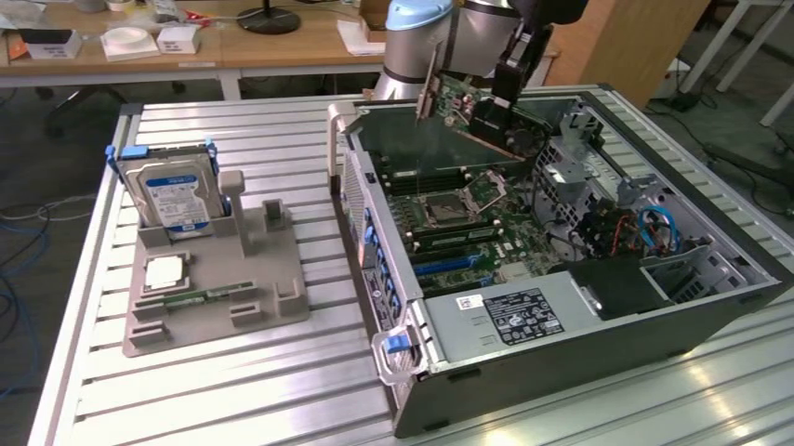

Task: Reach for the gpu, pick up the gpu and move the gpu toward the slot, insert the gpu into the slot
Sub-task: 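Insert the gpu into the slot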

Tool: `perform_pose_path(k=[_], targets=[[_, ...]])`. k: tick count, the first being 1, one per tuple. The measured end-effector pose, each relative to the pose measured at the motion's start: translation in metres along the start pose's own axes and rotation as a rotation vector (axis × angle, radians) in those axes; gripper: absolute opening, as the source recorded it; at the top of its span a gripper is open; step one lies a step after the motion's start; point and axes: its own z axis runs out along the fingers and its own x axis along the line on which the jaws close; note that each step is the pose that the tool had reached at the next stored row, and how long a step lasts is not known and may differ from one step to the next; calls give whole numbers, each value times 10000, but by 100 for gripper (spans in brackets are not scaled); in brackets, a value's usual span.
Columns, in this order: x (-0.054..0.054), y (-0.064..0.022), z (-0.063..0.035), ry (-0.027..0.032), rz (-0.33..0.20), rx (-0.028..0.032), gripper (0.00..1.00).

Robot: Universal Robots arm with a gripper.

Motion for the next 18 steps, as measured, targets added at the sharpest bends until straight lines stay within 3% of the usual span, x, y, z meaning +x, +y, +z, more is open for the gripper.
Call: perform_pose_path(k=[18], targets=[[0,-1,10,106,-2975,-8,26]])
